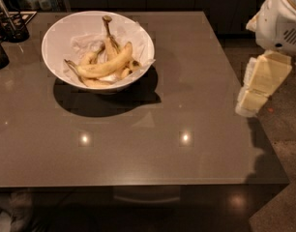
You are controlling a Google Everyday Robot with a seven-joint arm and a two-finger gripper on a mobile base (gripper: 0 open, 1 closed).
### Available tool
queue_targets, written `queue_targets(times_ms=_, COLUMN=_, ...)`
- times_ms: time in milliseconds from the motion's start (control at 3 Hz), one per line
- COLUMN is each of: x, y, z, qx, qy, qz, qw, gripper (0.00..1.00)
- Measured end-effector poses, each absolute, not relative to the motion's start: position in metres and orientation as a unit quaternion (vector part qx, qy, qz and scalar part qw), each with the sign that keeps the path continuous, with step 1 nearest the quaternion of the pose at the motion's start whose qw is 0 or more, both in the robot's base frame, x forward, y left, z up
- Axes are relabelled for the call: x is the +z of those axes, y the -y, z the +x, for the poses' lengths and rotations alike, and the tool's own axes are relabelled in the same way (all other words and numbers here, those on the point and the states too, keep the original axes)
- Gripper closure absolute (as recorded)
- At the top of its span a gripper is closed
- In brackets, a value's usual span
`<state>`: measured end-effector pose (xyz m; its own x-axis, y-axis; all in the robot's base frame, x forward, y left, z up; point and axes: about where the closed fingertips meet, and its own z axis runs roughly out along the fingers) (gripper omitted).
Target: Pick banana from white bowl
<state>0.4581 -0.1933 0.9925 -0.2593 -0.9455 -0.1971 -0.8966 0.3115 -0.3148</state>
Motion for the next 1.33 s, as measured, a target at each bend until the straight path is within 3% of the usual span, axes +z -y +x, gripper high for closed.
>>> queue_targets(times_ms=333, x=1.002, y=0.168, z=0.479, qx=-0.088, qy=-0.787, qz=-0.584, qw=0.177, gripper=0.00)
queue_targets(times_ms=1333, x=0.995, y=0.120, z=0.513, qx=-0.037, qy=-0.755, qz=-0.628, qw=0.184, gripper=0.00)
